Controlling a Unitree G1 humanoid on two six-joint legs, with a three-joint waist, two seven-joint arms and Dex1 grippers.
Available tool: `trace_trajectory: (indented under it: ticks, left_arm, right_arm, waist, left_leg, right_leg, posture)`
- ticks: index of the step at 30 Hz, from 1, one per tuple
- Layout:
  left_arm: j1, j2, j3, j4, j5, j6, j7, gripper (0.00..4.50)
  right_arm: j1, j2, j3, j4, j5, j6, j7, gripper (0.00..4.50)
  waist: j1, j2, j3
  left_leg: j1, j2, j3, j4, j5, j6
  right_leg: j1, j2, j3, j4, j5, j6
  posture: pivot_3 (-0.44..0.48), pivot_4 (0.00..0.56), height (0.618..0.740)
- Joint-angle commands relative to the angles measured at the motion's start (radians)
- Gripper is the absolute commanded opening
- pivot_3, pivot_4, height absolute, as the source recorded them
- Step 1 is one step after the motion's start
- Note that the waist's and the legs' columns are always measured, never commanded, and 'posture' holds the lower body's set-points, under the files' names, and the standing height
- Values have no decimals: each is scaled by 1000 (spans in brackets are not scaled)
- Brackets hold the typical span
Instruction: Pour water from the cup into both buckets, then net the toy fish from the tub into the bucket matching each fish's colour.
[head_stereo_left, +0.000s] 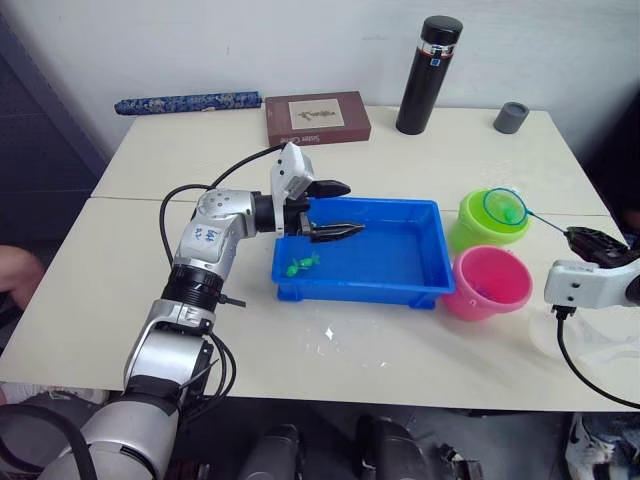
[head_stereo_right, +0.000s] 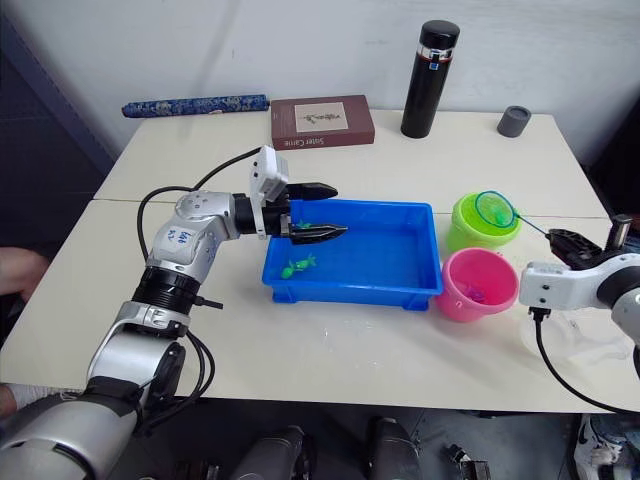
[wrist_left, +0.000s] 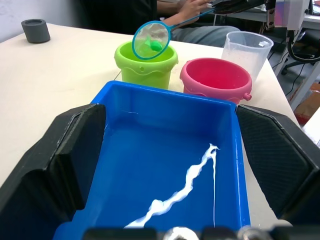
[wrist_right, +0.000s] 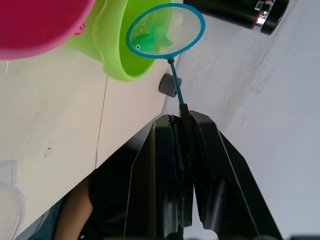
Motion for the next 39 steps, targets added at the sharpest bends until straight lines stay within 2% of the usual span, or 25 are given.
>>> trace_trajectory:
  ticks: [1, 4, 8, 16, 20, 22, 25, 28, 31, 39]
  left_arm:
    - [-27, -1, 9, -10, -3, -18, -9, 4450]
    - [-38, -4, 10, 3, 0, -23, -9, 4450]
    - [-42, -6, 9, 9, 3, -29, -13, 4450]
    - [-40, -2, 7, 15, 9, -36, -16, 4450]
    - [-39, 3, 4, 21, 15, -41, -16, 4450]
    - [-29, 16, -3, 21, 26, -47, -22, 4450]
    - [14, 71, -9, 7, 42, -42, -52, 4450]
    - [64, 137, -3, -16, 51, -29, -76, 4450]
    - [127, 211, -7, -66, 64, 3, -91, 4450]
    - [290, 340, 48, -269, 35, 107, -51, 4450]
  right_arm:
    - [-21, 15, -39, 12, -40, -65, -21, 0]
    - [-46, 28, -59, 34, -63, -60, -24, 0]
    - [-25, 35, -12, 7, -54, -122, 51, 0]
    - [-98, 83, -90, 32, -105, -69, 13, 0]
    - [-126, 137, -112, 25, -18, -23, 61, 0]
    - [-158, 190, -126, -9, 89, 27, 106, 0]
    - [-225, 311, -97, -153, 387, 214, 251, 0]
    - [-274, 393, -50, -288, 606, 509, 352, 0]
    - [-336, 426, -19, -360, 698, 678, 364, 0]
    - [-469, 456, 99, -374, 896, 924, 438, 0]
  waist:
    - [1, 0, 0]
    - [1, 0, 0]
    - [1, 0, 0]
    - [0, 0, 0]
    - [0, 0, 0]
    - [1, 0, 0]
    - [-1, 0, 0]
    - [-11, 1, 0]
    - [-8, 1, 0]
    - [3, 0, 0]
  left_leg:
    - [0, 0, 0, 0, 0, 0]
    - [0, 0, -1, 0, 0, 0]
    - [0, 0, -1, 0, 0, 0]
    - [0, 0, -1, 1, 0, 0]
    - [0, 1, -1, 0, 0, 0]
    - [0, 1, -1, 1, 0, 0]
    - [0, 0, -1, 1, 0, 0]
    - [2, 3, 0, 0, 0, -1]
    - [2, 5, -1, 1, -1, -1]
    - [0, 1, -6, 2, -1, -1]
  right_leg:
    - [0, 0, 0, 0, 0, 0]
    - [1, 1, -1, -1, 0, 0]
    - [1, 1, -1, -1, 0, 0]
    - [1, 2, -1, -1, 0, 0]
    - [1, 2, -2, -1, 0, 0]
    - [2, 2, -2, -2, 0, 0]
    - [2, 2, -2, -1, 0, 0]
    - [2, 4, -5, 0, 0, 0]
    - [1, 8, -4, 1, 0, -1]
    - [2, -1, -1, 0, 0, -1]
  posture:
    - [0, 150, 740]
    - [0, 150, 740]
    - [0, 150, 740]
    - [0, 150, 740]
    - [0, 150, 740]
    - [0, 150, 740]
    - [0, 150, 740]
    - [0, 150, 740]
    - [0, 150, 740]
    - [0, 150, 740]
